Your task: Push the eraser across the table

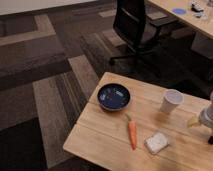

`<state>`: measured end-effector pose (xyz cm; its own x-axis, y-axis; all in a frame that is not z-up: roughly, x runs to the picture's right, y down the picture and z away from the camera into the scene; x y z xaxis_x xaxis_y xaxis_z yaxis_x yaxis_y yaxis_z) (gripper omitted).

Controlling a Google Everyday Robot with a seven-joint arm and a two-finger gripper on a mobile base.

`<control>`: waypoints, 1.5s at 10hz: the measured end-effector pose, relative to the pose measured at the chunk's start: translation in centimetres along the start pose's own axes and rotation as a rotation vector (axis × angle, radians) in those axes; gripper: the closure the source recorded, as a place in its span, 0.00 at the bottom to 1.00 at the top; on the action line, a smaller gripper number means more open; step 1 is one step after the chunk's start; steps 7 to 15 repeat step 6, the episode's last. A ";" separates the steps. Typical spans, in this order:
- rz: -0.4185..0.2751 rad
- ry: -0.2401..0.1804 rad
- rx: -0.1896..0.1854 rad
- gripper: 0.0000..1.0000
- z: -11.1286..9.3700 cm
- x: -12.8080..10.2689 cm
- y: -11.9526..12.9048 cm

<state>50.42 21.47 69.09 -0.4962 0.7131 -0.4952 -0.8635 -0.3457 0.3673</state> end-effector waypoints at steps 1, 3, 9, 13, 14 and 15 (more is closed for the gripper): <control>0.058 -0.005 0.024 0.35 -0.6 1.1 -2.5; 0.177 -0.020 0.068 0.35 -2.0 3.3 -7.0; 0.243 -0.024 0.093 0.35 -2.8 4.7 -8.5; 0.243 -0.024 0.093 0.35 -2.8 4.7 -8.5; 0.243 -0.024 0.093 0.35 -2.8 4.7 -8.5; 0.243 -0.024 0.093 0.35 -2.8 4.7 -8.5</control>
